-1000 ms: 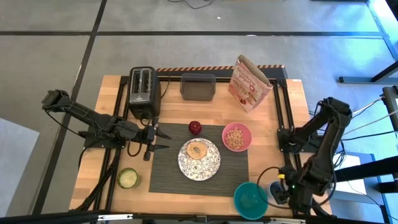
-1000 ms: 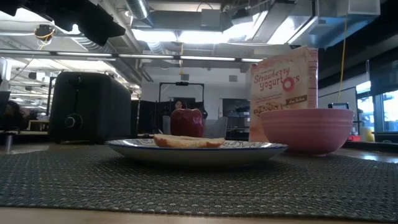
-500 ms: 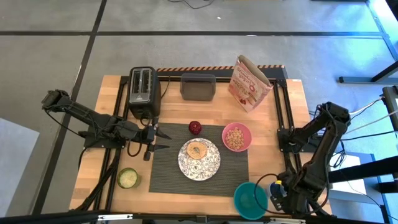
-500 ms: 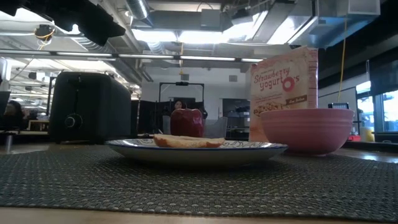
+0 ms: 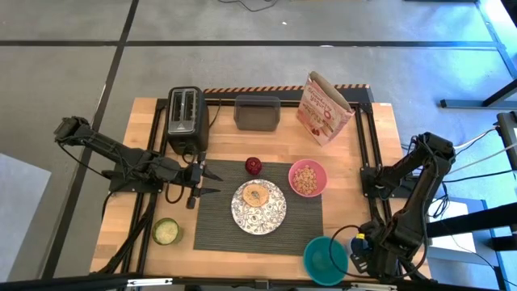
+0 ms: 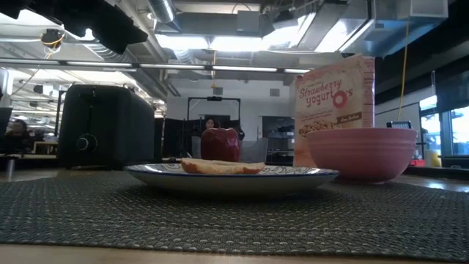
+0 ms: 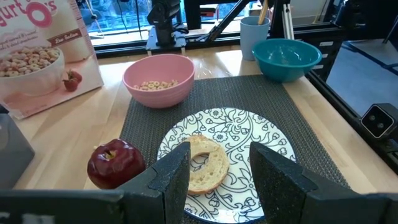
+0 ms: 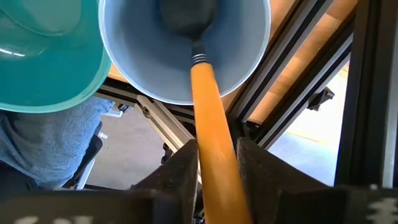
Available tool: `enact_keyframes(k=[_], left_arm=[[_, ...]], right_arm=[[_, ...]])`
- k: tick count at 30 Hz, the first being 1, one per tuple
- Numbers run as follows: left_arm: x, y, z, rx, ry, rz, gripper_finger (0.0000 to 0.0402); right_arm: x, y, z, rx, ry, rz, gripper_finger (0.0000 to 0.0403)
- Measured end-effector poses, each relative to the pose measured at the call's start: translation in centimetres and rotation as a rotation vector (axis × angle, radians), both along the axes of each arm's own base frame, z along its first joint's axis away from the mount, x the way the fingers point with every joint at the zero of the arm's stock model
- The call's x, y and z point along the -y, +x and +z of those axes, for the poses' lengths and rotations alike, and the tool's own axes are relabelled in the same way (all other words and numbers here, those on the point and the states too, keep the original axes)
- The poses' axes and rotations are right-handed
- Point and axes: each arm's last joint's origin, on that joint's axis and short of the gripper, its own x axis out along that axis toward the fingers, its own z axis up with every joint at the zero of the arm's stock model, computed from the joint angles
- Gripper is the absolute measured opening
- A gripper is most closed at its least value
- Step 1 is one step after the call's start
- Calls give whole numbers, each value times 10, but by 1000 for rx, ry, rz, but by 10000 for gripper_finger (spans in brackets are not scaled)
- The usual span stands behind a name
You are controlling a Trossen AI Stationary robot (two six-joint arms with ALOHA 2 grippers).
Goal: Arrange a breakfast setting
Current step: Put the spoon to the right of the pink bowl
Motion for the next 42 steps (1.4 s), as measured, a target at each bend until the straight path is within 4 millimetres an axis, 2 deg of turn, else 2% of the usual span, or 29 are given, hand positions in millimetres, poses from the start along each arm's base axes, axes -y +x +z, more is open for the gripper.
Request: enact_keyframes(k=[10, 18, 25, 35, 42], left_arm=[[0, 0, 1, 15, 14, -5, 160], [0, 0, 1, 16, 20, -7, 160], [0, 0, 1, 17, 19, -7, 160], [0, 1, 3, 31, 16, -8, 160], [0, 1, 3, 30, 16, -8, 160]], right_arm=[[0, 0, 0, -2, 3, 1, 62], [3, -2, 6, -4, 26, 3, 62], [12, -5, 39, 51, 39, -41, 62], [32, -15, 97, 82, 75, -65, 62], [48, 0, 126, 150, 106, -143, 62]])
